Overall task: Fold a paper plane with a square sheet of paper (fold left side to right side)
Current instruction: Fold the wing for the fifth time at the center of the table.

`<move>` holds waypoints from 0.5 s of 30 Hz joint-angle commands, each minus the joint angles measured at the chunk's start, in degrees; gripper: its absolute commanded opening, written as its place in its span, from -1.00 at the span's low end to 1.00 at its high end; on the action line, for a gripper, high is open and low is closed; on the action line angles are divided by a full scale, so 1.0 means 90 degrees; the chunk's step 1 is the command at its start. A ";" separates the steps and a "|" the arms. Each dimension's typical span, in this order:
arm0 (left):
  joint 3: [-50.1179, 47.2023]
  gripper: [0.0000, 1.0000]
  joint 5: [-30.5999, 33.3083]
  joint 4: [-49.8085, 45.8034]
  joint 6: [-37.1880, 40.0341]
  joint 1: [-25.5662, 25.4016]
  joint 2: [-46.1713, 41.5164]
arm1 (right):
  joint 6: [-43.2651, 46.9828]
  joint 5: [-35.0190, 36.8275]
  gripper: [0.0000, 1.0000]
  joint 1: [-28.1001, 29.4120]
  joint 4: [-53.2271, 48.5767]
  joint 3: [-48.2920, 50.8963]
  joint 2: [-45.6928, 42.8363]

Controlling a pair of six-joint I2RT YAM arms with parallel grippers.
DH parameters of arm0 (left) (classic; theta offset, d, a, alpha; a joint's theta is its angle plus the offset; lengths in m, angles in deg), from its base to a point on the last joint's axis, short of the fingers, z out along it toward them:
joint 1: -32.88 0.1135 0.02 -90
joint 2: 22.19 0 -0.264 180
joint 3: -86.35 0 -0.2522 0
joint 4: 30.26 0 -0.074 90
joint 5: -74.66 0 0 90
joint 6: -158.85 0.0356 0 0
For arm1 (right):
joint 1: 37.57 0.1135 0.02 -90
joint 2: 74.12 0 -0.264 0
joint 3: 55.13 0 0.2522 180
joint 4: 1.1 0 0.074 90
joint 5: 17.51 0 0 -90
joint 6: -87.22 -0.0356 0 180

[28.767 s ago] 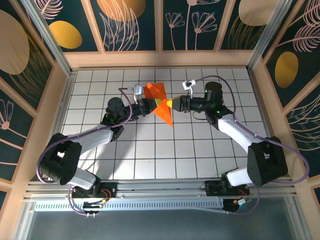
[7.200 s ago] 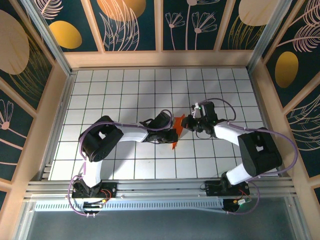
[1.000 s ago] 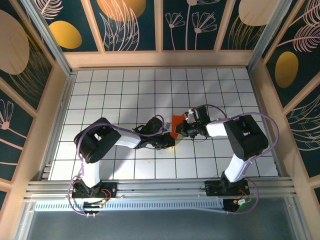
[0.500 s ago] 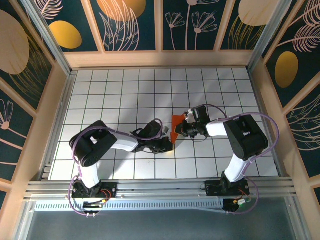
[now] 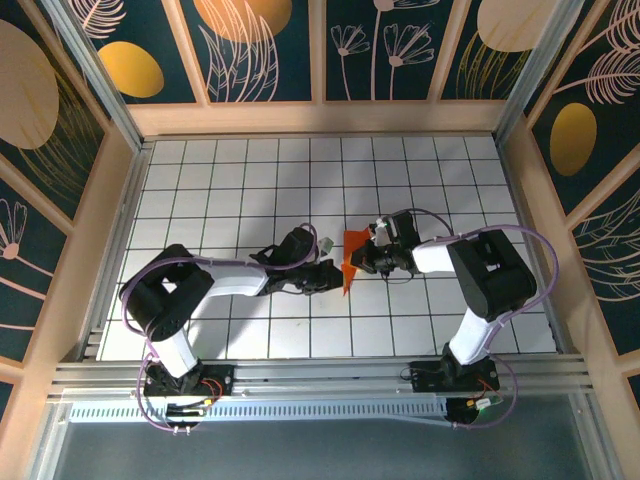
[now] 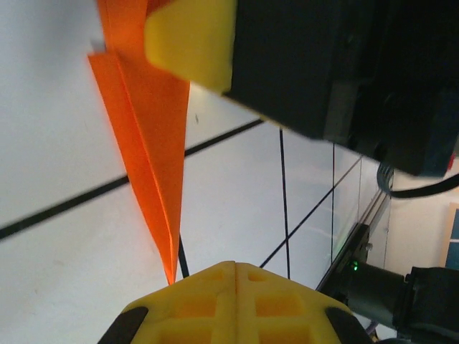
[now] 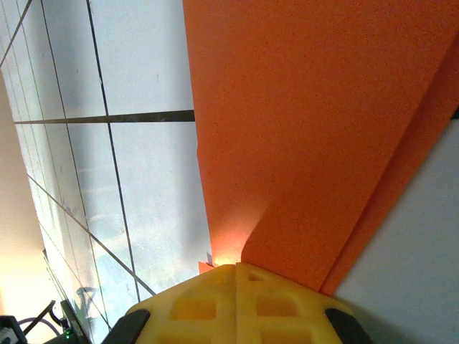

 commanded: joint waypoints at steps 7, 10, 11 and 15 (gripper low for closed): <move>0.0770 -1.00 -0.0155 -0.0472 0.0573 0.0028 0.0965 | 0.0130 0.0647 -1.00 0.0084 -0.0745 0.0113 0.0374; 0.0718 -1.00 -0.0076 -0.0476 0.0555 0.0034 0.1094 | 0.0134 0.0609 -1.00 0.0106 -0.0728 0.0101 0.0366; 0.0678 -1.00 -0.0057 -0.0451 0.0537 0.0028 0.1105 | 0.0133 0.0598 -1.00 0.0109 -0.0736 0.0093 0.0356; 0.0501 -1.00 -0.0082 -0.0310 0.0440 0.0021 0.1146 | 0.0140 0.0522 -1.00 0.0113 -0.0754 0.0001 0.0307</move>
